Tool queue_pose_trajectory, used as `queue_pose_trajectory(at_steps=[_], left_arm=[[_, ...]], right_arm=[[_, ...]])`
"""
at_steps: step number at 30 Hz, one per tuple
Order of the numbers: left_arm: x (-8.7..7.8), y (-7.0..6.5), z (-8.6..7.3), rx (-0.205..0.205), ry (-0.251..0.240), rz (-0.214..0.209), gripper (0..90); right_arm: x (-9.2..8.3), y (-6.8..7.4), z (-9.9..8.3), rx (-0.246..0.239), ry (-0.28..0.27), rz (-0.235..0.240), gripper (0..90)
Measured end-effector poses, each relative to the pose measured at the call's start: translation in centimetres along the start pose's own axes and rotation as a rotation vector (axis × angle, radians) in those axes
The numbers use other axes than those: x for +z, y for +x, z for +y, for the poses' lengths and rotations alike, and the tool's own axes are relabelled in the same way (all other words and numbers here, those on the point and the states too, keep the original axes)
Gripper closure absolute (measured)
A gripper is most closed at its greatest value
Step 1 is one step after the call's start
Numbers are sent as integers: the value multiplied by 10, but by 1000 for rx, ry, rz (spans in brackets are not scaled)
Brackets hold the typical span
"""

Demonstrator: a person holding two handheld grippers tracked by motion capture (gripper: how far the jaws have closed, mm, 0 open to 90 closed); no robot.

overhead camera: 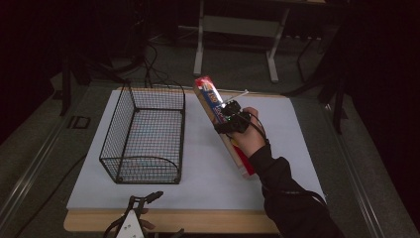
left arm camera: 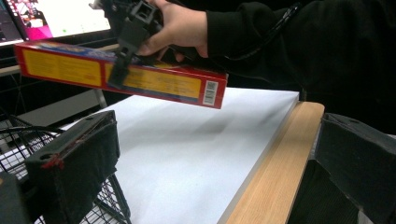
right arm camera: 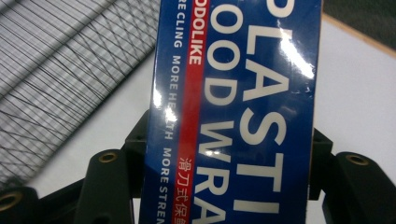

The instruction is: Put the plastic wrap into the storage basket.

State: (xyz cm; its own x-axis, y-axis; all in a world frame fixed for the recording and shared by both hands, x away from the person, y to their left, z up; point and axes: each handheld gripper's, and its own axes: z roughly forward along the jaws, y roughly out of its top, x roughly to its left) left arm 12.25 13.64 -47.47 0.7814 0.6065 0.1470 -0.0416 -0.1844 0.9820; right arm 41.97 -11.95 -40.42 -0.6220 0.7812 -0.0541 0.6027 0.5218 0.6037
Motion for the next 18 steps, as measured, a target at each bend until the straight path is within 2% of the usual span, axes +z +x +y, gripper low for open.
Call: queue_pose_trajectory(at_steps=[6, 9, 14, 18], left_arm=[[-1, 0, 0, 1, -2, 2, 4], [-1, 0, 0, 0, -3, 3, 4], [-2, 0, 0, 0, -9, 2, 4], [-2, 0, 1, 0, -11, 1, 5]], right_arm=[[-9, 16, 18, -18, -49, 22, 404], [-12, 21, 25, -21, -67, 23, 404], [-23, 35, 44, -56, -111, 11, 403], [-24, 39, 50, -58, -124, 22, 403]])
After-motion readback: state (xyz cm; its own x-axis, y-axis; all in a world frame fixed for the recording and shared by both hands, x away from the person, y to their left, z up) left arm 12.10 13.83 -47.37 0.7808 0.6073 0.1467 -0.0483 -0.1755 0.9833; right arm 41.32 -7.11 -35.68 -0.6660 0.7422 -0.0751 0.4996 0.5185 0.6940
